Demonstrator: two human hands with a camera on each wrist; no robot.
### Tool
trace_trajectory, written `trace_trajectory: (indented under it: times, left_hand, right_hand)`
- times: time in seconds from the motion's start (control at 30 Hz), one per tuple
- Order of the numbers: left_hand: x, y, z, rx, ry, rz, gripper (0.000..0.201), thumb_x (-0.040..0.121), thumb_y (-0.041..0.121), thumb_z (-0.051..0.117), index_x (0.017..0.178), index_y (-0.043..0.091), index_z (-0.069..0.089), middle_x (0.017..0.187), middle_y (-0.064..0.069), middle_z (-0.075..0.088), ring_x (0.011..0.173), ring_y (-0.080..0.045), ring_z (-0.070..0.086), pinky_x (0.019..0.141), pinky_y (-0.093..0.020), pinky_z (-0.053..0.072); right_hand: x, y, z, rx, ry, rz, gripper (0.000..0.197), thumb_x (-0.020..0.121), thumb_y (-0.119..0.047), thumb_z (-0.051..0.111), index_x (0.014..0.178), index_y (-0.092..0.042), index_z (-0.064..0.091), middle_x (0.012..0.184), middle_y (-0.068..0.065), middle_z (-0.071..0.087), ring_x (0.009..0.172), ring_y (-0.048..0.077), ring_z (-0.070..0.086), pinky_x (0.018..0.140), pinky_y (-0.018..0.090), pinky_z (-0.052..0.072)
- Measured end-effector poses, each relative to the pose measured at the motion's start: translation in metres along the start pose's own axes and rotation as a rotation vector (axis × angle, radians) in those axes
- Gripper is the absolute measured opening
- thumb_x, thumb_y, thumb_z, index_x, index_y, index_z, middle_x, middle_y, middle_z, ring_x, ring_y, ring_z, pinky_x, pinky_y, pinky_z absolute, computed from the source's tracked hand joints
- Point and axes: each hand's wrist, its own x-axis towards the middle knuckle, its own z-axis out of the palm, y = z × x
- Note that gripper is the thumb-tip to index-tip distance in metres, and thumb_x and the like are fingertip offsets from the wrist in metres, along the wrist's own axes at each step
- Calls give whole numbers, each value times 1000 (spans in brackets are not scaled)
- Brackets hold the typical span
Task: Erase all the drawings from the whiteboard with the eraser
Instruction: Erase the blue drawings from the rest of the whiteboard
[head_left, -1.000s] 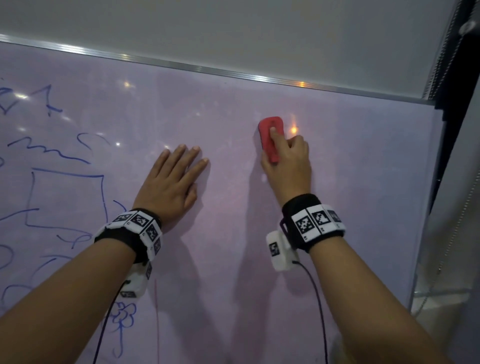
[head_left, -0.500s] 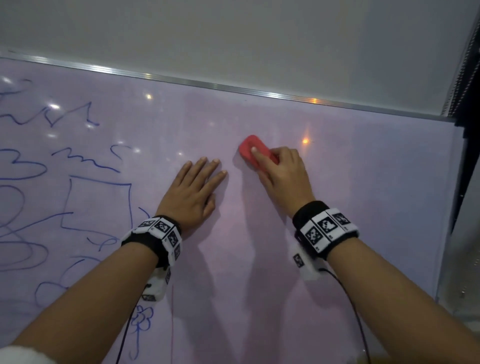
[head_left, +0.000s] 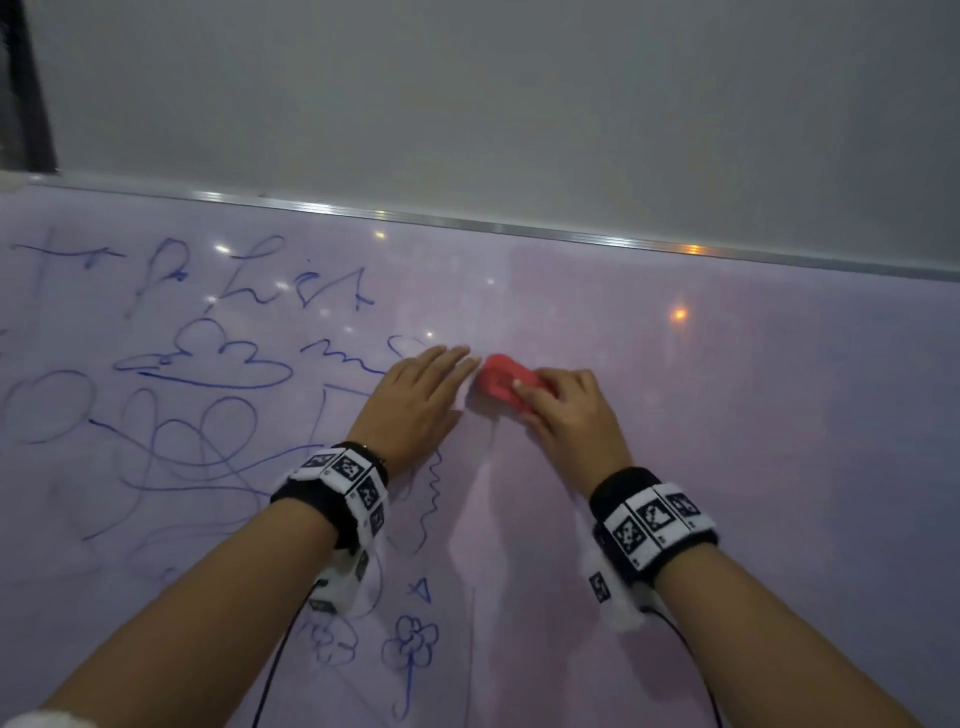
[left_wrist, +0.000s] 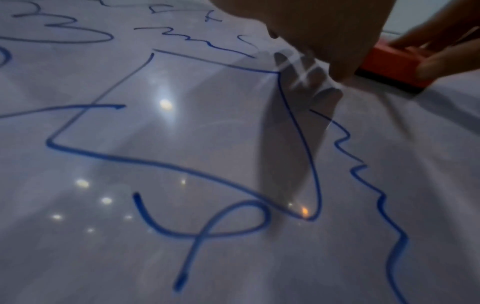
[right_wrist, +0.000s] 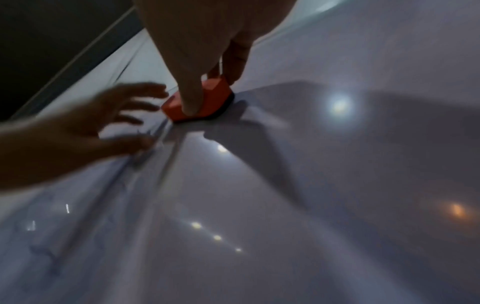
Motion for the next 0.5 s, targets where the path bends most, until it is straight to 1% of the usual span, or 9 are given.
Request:
trace_trajectory:
  times: [0.07,0.1,0.17,0.2,0.27,0.33,0.4,0.43,0.5]
  left_hand:
    - [3,-5,0,54,-8,55,54,80,32,43,129,10,40,127,-11,58,116,-25,41,92,-35,32]
    - [5,-7,1,59,5,74,52,80,33,44,127,10,42,125,-10,60,115,-25,41,91,-34,32]
    - [10,-9,2,45,36,116,46,80,32,47,120,9,50,116,-10,65,108,-24,48,88,-33,34]
    - [13,-11,2,39,50,127,44,79,32,47,115,7,56,109,-10,67,101,-25,54,84,-32,36]
    - [16,-23,-5,32,76,84,43,76,35,48,105,7,64,94,-8,68,81,-25,63,73,-32,43]
    - [11,-47,-16,8,125,-46,43,74,36,60,108,9,61,84,-9,64,69,-28,61,61,-31,48]
    - [-3,-82,-26,-2,160,-182,50,75,34,67,119,13,55,81,-11,57,67,-30,55,59,-34,46]
    - [-11,-97,-30,21,180,-231,51,78,35,62,124,16,51,81,-12,55,69,-30,53,60,-35,45]
    - [-22,-117,-34,84,218,-262,49,79,34,51,126,18,46,86,-13,54,74,-30,50,64,-37,44]
  right_hand:
    - [8,-20,12,39,-6,16,28,78,-18,67,105,-11,68,99,11,64,87,22,40,72,30,45]
    - [10,-27,16,55,-11,13,28,78,-19,68,105,-12,68,99,9,64,87,21,41,71,30,47]
    - [13,-33,19,80,2,34,30,81,-31,58,104,-13,66,101,8,63,90,21,42,71,31,50]
    - [12,-30,17,94,9,93,35,81,-36,54,106,-13,64,106,10,61,95,21,42,76,31,50]
    - [2,-11,14,18,39,291,49,83,-45,50,119,-13,56,122,17,53,111,26,40,91,37,41]
    - [-17,14,9,-173,7,425,59,90,-50,34,135,-13,42,139,24,40,126,36,33,105,43,26]
    - [-35,24,10,-277,-109,446,64,96,-54,16,144,-13,26,148,24,27,134,37,19,112,37,6]
    - [-41,25,12,-293,-150,441,65,97,-55,10,146,-13,22,149,24,24,136,36,15,112,33,-1]
    - [-45,21,19,-309,-143,454,65,97,-55,7,144,-13,23,147,24,26,135,36,16,113,31,-5]
